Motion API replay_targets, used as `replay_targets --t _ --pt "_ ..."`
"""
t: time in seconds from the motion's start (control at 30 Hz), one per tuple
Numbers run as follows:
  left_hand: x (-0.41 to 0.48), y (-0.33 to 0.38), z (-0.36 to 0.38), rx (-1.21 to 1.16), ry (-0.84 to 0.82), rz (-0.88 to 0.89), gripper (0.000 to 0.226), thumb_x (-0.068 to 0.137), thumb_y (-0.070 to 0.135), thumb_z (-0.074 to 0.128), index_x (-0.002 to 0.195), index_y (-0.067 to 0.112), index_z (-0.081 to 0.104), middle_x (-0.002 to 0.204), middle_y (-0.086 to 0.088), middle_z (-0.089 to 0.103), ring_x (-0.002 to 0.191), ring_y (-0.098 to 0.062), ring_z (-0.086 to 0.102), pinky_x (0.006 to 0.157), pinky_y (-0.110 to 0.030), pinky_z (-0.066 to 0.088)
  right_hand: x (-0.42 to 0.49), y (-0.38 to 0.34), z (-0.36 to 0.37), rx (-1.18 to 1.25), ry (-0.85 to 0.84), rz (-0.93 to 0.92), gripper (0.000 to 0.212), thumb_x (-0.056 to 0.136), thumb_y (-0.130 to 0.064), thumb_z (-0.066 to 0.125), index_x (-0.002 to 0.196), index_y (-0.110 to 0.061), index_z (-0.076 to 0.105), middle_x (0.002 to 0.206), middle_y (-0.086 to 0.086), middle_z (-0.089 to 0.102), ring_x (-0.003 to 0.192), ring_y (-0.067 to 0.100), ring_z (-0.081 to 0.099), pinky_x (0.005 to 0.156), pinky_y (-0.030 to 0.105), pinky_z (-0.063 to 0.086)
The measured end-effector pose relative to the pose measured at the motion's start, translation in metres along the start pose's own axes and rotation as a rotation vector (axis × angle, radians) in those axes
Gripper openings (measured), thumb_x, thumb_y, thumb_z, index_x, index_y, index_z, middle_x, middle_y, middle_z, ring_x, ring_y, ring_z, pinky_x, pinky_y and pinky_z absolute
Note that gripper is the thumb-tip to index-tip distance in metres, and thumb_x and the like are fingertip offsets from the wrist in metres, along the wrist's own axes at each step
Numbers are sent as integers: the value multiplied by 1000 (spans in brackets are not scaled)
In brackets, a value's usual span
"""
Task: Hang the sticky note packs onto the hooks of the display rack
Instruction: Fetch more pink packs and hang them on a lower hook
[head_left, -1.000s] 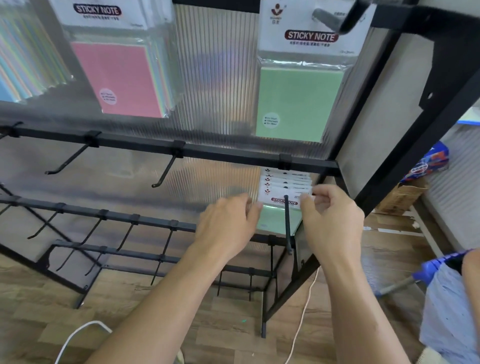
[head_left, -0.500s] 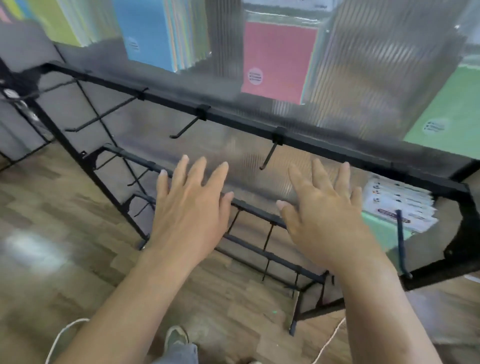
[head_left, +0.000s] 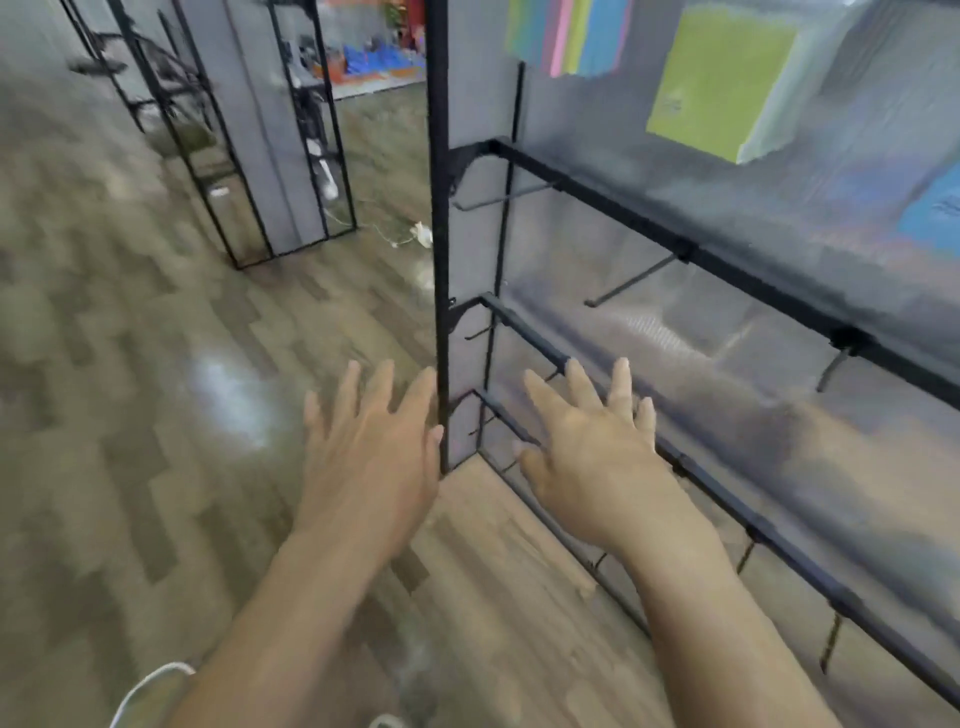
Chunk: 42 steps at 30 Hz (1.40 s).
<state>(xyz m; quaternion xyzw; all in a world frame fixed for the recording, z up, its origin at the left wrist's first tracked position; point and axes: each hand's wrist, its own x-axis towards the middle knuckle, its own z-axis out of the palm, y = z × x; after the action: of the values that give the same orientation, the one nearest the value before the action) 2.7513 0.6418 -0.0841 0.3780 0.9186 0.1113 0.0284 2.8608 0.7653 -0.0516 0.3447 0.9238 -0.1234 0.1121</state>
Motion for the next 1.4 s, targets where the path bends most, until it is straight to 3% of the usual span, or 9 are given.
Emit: replay_targets --t 0.13,0.33,0.53,0.67,0.83,1.13,1.4 --pt "34 -72 -13 -26 24 -74 55 99 39 39 152 30 28 159 -8 27 149 -33 13 118 -57 12 53 -73 1 27 -25 -71 61 101 -36 33 152 -31 0 160 4 -12 142 39 -23 116 55 -5" --pt "87 -143 -22 -23 2 -131 55 102 40 30 154 33 15 162 -3 17 150 -30 7 118 -54 8 130 -149 1 19 -62 -160 62 101 -39 33 153 -29 2 161 4 -8 143 38 -20 117 55 -3" --pt "167 -211 -23 6 -16 -186 49 98 37 36 146 26 35 151 -5 38 144 -31 25 112 -60 20 228 -219 -5 20 -133 -237 60 101 -40 36 153 -27 9 161 3 -7 144 37 -17 117 52 -3" --pt "236 -256 -34 13 -32 -285 62 92 46 10 148 28 29 154 -3 31 145 -27 23 115 -57 16 312 -263 -15 69 -139 -320 59 100 -38 39 151 -32 10 160 -1 2 145 35 -15 117 51 -2" --pt "321 -314 -52 0 7 -406 49 102 37 31 150 30 25 158 -1 26 149 -27 14 118 -54 15 411 -323 -45 24 -157 -439 57 100 -36 40 150 -35 12 160 0 5 146 37 -10 117 52 4" --pt "452 -431 -69 -39 12 -492 50 101 40 26 150 30 23 158 -1 23 150 -27 8 117 -54 12 558 -445 -78 -51 -169 -501 57 101 -36 37 151 -32 10 161 1 4 146 35 -10 118 51 3" --pt "575 -581 -107 -30 75 -464 52 102 42 29 152 32 20 159 -2 22 150 -27 9 118 -53 12 701 -605 -98 -68 -129 -539 59 100 -39 39 151 -34 10 161 -1 7 147 33 -2 117 52 13"
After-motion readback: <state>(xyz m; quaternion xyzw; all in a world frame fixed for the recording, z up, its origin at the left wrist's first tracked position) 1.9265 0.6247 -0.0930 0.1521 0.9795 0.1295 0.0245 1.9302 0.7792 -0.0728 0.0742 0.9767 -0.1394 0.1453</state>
